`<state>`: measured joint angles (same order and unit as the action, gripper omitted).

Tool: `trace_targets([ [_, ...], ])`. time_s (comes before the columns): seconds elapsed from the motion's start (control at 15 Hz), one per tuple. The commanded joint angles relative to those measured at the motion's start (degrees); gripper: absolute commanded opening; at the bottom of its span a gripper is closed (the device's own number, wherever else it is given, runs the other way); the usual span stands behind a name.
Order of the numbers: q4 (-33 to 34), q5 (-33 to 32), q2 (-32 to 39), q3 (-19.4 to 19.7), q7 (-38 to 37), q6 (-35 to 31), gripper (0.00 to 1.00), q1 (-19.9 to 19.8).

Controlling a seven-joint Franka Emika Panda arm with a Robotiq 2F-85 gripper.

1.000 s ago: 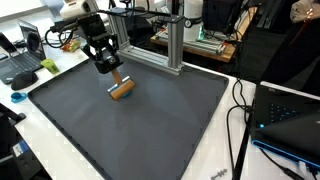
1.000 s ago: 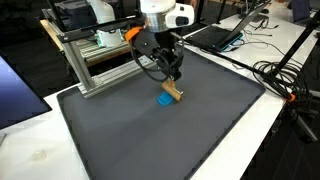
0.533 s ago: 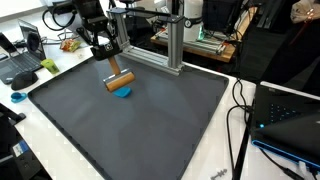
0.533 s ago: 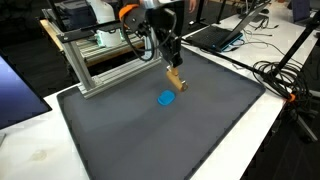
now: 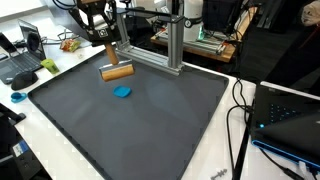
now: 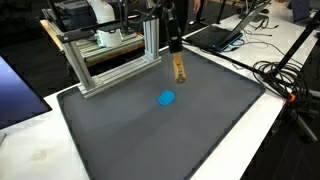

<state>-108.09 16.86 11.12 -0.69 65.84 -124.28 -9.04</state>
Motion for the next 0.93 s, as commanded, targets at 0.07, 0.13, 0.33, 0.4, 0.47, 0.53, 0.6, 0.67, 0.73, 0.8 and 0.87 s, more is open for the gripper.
trace_targets([
  [0.07,2.72,-10.93,0.46,1.96,-20.06,0.77,0.22,3.85],
  [0.13,3.65,-13.6,0.75,2.03,-24.51,2.32,0.22,4.43],
  [0.33,8.2,-19.67,3.48,1.84,-37.06,7.52,0.22,5.86],
  [0.4,9.59,-22.84,4.67,1.96,-40.63,8.52,0.22,6.43],
  [0.47,4.96,-18.68,1.88,0.65,-34.57,5.36,0.47,4.72],
  [0.53,6.05,-20.47,2.7,0.66,-37.36,6.27,0.47,5.11],
  [0.6,6.86,-21.19,3.44,0.66,-38.68,6.55,0.47,5.3],
  [0.67,7.35,-21.43,4.02,0.66,-39.26,6.56,0.47,5.34],
  [0.73,7.7,-21.53,4.41,0.69,-39.42,6.57,0.47,5.32],
  [0.8,7.94,-21.57,4.65,0.77,-39.46,6.6,0.22,5.29],
  [0.87,8.11,-21.27,4.74,0.64,-39.35,7.19,0.22,5.29],
])
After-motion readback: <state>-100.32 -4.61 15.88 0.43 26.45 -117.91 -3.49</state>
